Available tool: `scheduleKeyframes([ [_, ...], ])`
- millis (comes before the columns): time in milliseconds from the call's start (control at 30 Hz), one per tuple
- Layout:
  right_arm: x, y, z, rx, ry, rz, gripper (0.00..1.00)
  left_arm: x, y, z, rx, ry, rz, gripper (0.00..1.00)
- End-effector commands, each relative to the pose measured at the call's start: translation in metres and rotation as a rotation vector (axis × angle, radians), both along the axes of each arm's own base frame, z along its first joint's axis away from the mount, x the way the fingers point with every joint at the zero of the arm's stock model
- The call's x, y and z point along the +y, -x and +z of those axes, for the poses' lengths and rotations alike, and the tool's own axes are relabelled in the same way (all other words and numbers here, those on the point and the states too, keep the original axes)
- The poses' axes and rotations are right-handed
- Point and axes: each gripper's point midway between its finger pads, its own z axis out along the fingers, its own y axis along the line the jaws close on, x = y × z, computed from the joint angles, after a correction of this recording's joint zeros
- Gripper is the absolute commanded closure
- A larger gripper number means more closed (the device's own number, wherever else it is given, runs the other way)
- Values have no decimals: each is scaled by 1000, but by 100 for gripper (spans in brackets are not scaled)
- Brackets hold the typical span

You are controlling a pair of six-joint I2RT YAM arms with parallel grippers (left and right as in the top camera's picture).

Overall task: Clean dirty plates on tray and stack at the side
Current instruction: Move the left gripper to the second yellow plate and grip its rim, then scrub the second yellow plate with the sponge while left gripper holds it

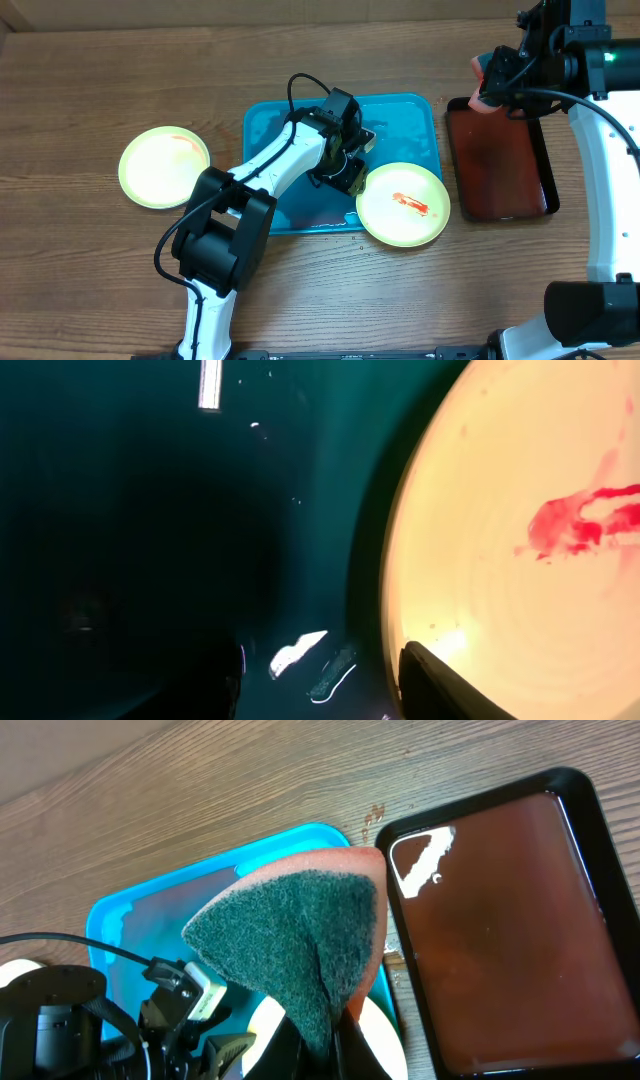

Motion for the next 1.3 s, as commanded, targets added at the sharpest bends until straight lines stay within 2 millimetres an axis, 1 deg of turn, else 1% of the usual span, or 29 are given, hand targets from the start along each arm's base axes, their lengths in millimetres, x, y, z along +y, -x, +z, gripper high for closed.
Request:
scheduleKeyframes([
  [0, -2, 2, 14, -41, 0, -3, 96, -4, -2, -2, -17, 1, -33, 49],
  [100, -2, 2, 14, -41, 0, -3, 96, -7, -2, -3, -23, 5, -38, 53],
  [133, -2, 2, 14, -41, 0, -3, 96, -9, -1, -4, -23, 6, -43, 56],
  [300, -2, 2, 14, -40, 1, -3, 96, -18, 4, -15, -17, 1, -64, 74],
  [367, -2, 2, 14, -41, 2, 0, 96, -19, 5, -19, -10, -4, -57, 82],
  [433, -2, 2, 14, -41, 2, -1, 96, -19, 5, -19, -12, -10, -56, 88],
  [467, -2, 2, 14, -41, 2, -1, 96, -17, 4, -20, -16, -18, -52, 95],
  [567, -2, 2, 13, -39, 1, 0, 96, -8, -3, -23, -29, -69, 16, 96],
  [633, 0, 1, 11, -32, -1, 0, 96, 4, -13, -24, -47, -121, 90, 96],
  [700, 5, 0, 6, -19, -7, 12, 96, 21, -24, -23, -64, -181, 180, 96],
  [833, 24, -4, -8, 18, -33, 60, 96, 65, -47, -13, -66, -284, 414, 96],
  [967, 52, -11, -32, 77, -48, 104, 96, 98, -60, -4, -15, -288, 597, 96],
  [1100, 84, -19, -56, 114, -55, 153, 96, 109, -59, -4, 47, -259, 636, 96],
  [1133, 96, -21, -64, 126, -59, 169, 96, 109, -56, -4, 66, -251, 637, 96],
  [1267, 129, -26, -93, 166, -63, 208, 96, 101, -50, -4, 109, -216, 620, 96],
])
